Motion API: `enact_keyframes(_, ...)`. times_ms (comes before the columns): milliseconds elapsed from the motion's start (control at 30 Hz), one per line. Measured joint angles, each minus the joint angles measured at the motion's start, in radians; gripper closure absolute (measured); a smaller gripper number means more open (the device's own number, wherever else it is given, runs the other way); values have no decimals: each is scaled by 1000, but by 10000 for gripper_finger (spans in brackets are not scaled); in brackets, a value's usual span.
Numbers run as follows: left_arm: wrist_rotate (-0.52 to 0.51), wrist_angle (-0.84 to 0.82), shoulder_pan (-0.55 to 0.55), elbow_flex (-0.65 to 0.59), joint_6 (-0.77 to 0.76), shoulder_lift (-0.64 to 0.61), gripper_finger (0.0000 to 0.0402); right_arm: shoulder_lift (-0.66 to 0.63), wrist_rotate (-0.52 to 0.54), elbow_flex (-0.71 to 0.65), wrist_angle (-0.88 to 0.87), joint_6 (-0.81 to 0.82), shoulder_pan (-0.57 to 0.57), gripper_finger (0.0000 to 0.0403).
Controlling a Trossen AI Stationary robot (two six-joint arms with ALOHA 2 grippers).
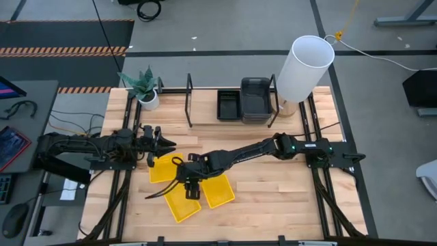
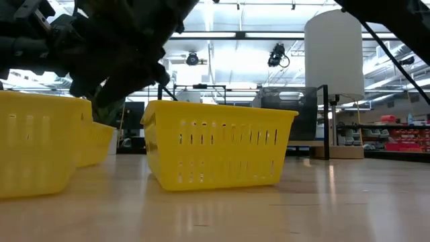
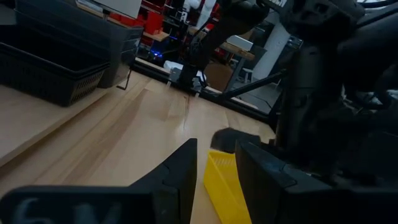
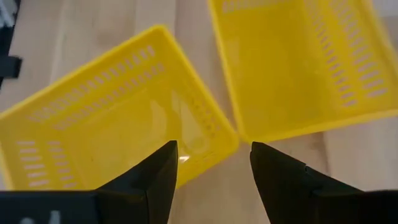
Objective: Stack baskets on shelf by color
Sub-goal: Stack the bottom left yellow bin on top of the bottom right yellow bin
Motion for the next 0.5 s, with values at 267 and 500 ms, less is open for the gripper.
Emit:
enact_keyframes(267,0,0,0,0,0,0,285,-6,-3,0,48,-13,60,172)
enact_keyframes(500,0,0,0,0,0,0,285,-4,5,0,103,-18,125,152)
